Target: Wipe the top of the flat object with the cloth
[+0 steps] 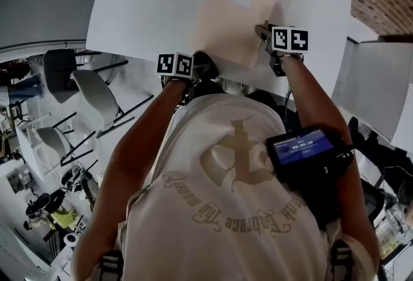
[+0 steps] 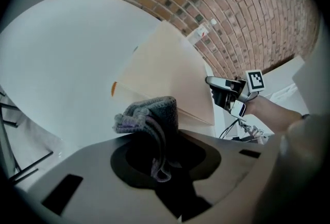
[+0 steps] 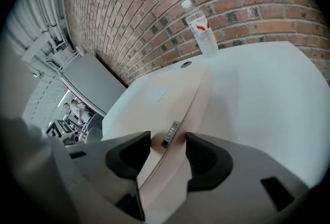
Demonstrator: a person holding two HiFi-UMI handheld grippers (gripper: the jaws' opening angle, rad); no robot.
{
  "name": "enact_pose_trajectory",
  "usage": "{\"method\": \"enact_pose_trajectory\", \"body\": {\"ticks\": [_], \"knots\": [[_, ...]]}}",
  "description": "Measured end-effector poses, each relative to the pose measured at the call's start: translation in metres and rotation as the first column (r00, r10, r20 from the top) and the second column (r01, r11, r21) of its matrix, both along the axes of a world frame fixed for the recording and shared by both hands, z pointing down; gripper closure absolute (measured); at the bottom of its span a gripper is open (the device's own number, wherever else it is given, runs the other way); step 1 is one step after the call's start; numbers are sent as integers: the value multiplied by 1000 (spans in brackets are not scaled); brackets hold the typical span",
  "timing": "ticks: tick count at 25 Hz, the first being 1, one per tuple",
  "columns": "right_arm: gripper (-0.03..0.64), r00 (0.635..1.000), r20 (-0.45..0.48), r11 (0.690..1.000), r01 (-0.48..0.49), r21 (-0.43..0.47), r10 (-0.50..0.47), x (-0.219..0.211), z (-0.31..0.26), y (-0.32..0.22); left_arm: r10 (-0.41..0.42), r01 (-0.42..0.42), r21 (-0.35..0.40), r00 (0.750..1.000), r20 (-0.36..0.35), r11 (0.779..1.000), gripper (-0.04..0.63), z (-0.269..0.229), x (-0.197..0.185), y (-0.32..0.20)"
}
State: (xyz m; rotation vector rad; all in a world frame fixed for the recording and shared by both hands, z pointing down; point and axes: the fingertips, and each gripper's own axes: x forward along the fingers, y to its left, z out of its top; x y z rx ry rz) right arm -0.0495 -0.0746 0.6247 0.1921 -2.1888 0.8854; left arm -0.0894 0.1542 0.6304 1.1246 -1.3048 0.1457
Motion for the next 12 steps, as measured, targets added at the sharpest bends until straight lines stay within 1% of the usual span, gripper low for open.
{"method": "enact_pose_trajectory", "body": {"ticks": [3, 6, 12], "knots": [[408, 1000, 0, 1000, 16, 10, -16, -1, 0, 1, 48, -48, 7, 999, -21, 999, 491, 1, 12, -8], [407, 1000, 0, 1000, 21, 12, -21, -1, -3, -1, 107, -107, -3, 994, -28, 994, 491, -2, 24, -16], [405, 1000, 10, 999, 26, 19, -26, 6, -7, 6, 225, -226, -19, 973, -46, 974, 491, -1, 65, -23]]}}
